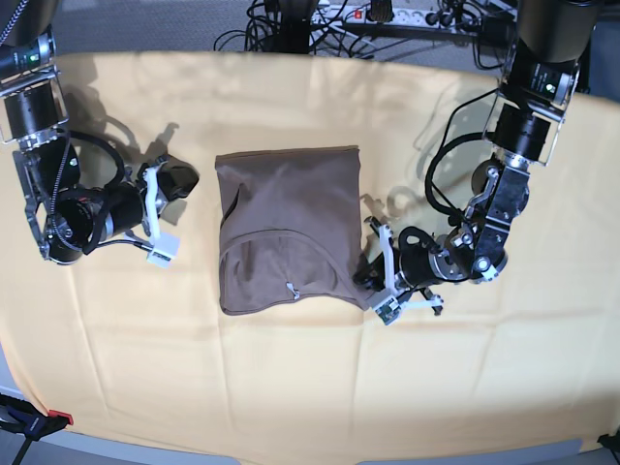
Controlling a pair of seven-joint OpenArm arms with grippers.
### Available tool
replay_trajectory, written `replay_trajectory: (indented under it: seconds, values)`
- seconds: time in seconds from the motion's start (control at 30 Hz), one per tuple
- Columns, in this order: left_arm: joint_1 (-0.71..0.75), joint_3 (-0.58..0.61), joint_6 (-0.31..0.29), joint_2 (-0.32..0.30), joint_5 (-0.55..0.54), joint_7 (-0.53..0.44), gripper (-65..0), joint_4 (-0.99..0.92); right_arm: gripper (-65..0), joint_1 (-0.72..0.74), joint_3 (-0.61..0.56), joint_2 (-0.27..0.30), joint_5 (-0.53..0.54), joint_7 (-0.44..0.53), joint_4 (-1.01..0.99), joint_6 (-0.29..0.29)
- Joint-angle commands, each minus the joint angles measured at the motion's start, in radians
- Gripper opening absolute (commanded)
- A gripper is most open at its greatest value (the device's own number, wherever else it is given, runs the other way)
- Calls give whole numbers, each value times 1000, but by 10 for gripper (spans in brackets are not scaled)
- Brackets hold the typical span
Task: Fold the T-shirt properly
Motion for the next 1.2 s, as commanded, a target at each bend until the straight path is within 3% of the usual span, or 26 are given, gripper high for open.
replay_trajectory:
  seconds: [0.0,0.07,0.23,0.33,0.63,0.87,1.0,1.17]
  values:
    - [-33,-8,-26,-18,-43,-14,-650,18,-650,29,7,19,55,11,22,1]
    - [-32,-11,-103,-40,-128,20,-650,29,-650,31,7,24,72,11,34,1]
    - [-32,-48,-103,-94,-396,177,-650,73,-650,32,50,24,83,11,88,1]
    - [-32,-83,-103,-119,-489,236,-650,91,-650,32,142,23,111,11,115,1]
    - [14,-90,-103,-174,-583,324,-650,182,-650,-16,558,23,146,11,131,1]
    - [153,-109,-103,-221,-579,325,-650,370,-650,-185,855,24,146,11,131,1]
    - [240,-187,-103,-224,-581,359,-650,459,-650,-317,972,24,146,11,142,1]
    - [373,-352,-103,-224,-669,395,-650,538,-650,-498,1090,23,146,11,254,1]
